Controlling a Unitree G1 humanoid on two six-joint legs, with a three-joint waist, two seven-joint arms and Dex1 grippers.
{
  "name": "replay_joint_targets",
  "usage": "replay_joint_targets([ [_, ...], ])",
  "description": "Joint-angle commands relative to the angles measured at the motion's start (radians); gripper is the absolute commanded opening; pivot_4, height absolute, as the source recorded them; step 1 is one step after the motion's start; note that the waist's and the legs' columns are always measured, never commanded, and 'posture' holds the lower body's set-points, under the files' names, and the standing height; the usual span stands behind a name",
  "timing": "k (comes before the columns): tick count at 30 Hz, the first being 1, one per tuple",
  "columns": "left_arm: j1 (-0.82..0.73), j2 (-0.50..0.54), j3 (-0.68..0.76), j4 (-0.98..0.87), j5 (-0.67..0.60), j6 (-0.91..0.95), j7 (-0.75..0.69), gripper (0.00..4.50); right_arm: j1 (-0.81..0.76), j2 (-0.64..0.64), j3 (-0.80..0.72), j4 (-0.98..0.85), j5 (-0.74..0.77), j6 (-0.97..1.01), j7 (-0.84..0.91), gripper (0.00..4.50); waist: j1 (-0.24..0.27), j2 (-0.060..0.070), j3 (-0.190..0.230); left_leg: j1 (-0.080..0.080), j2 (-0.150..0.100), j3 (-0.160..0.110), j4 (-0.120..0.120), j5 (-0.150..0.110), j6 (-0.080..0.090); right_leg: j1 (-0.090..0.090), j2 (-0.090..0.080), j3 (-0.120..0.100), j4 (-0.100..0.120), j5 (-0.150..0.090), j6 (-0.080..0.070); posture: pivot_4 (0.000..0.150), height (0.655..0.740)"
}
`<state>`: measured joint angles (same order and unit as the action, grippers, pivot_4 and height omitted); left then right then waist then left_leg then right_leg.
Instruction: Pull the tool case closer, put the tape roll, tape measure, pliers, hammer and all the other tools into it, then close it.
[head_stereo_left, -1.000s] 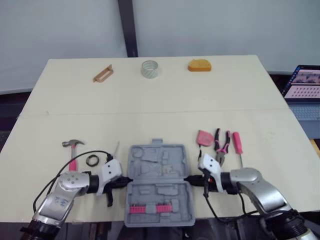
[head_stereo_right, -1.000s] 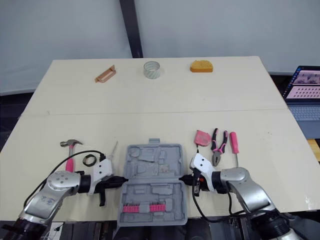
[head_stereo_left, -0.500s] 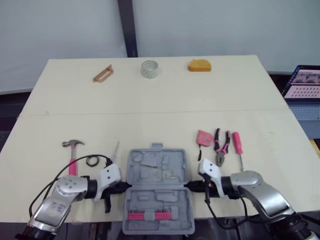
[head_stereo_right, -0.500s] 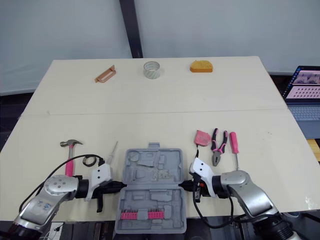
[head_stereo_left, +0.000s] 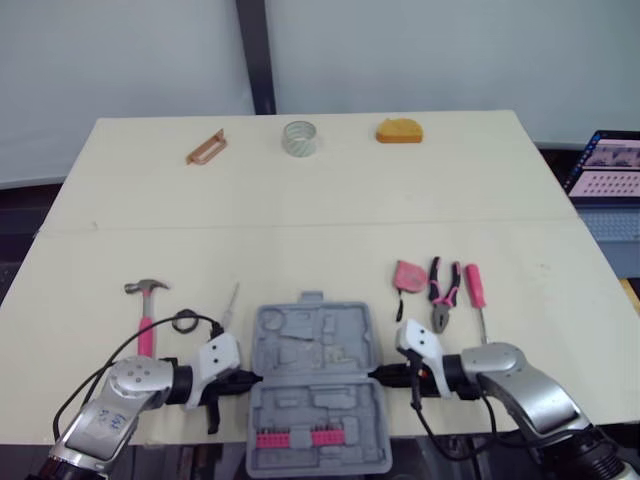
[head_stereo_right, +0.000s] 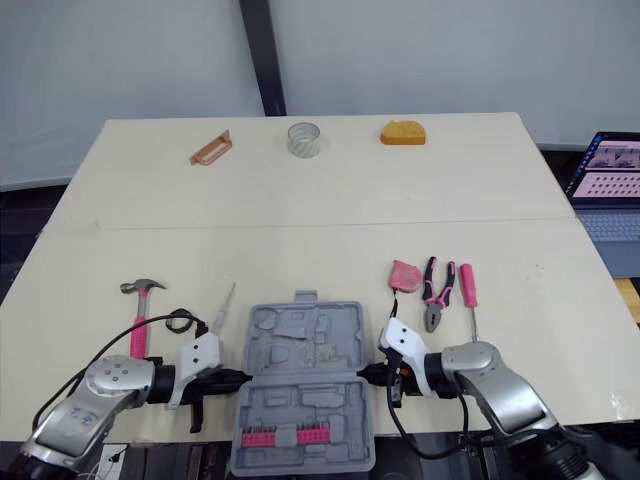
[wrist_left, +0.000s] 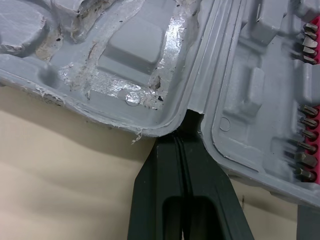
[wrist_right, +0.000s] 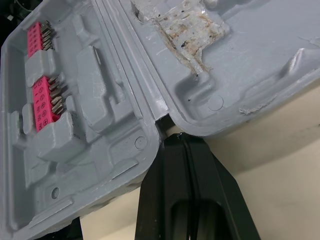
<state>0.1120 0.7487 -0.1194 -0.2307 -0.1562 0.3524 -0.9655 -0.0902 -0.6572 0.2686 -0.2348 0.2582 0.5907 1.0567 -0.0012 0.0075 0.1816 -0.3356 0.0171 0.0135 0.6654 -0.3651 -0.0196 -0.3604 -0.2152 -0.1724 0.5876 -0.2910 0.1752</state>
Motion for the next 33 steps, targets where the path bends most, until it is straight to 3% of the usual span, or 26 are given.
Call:
replay_joint_targets([
  [1, 0.04, 0.019, -0.035, 0.015, 0.01, 0.025, -0.017, 0.0, 0.012, -0.005, 0.01, -0.04, 0.026, -0.014, 0.019, 0.03, 0.0, 0.0, 0.0, 0.0, 0.0, 0.0, 0.0, 0.0, 0.0, 0.0, 0.0, 0.0, 0.0, 0.0, 0.0, 0.15, 0.74],
  [33, 0.055, 0.038, 0.008, 0.046, 0.004, 0.013, -0.006, 0.0, 0.013, -0.037, -0.019, 0.002, 0.026, -0.042, 0.02, 0.03, 0.0, 0.0, 0.0, 0.0, 0.0, 0.0, 0.0, 0.0, 0.0, 0.0, 0.0, 0.0, 0.0, 0.0, 0.0, 0.15, 0.74],
])
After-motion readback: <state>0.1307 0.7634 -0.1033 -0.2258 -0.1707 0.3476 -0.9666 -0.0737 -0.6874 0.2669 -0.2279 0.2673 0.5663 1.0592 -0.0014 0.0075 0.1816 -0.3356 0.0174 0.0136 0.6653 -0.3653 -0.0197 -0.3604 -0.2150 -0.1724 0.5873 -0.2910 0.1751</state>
